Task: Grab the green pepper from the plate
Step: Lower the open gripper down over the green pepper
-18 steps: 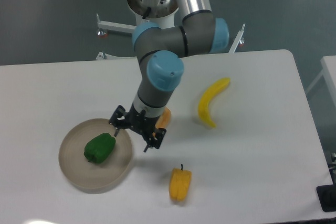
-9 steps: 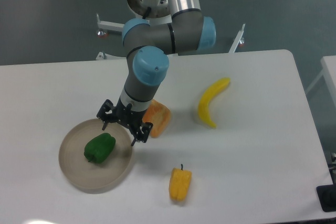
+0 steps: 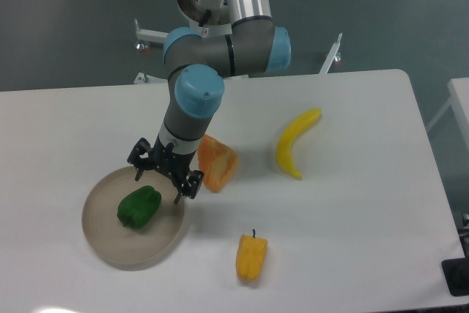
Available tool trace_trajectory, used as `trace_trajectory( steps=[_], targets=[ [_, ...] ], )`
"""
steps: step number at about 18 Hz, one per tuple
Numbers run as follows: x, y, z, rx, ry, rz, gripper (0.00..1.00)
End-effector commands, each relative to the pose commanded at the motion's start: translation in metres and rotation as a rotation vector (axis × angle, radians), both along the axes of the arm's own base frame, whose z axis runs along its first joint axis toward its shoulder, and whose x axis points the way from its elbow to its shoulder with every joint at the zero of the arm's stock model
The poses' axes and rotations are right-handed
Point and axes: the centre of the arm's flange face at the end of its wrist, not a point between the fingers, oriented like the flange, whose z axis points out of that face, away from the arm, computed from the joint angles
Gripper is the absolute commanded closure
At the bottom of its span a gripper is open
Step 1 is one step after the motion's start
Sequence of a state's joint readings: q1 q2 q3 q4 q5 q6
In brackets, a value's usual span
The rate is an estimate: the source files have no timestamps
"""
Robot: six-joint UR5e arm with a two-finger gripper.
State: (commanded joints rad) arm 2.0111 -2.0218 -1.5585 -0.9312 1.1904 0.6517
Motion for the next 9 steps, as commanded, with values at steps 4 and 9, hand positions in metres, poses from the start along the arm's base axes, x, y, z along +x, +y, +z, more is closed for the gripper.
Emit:
trace_trajectory(
  steps=[4,9],
  targets=[
    [0.006,0.001,-0.009,-0.008,-0.001,-0.016,0.00],
    [0.013,0.004,-0.019,-0.019,0.000,-0.038,0.00]
  ],
)
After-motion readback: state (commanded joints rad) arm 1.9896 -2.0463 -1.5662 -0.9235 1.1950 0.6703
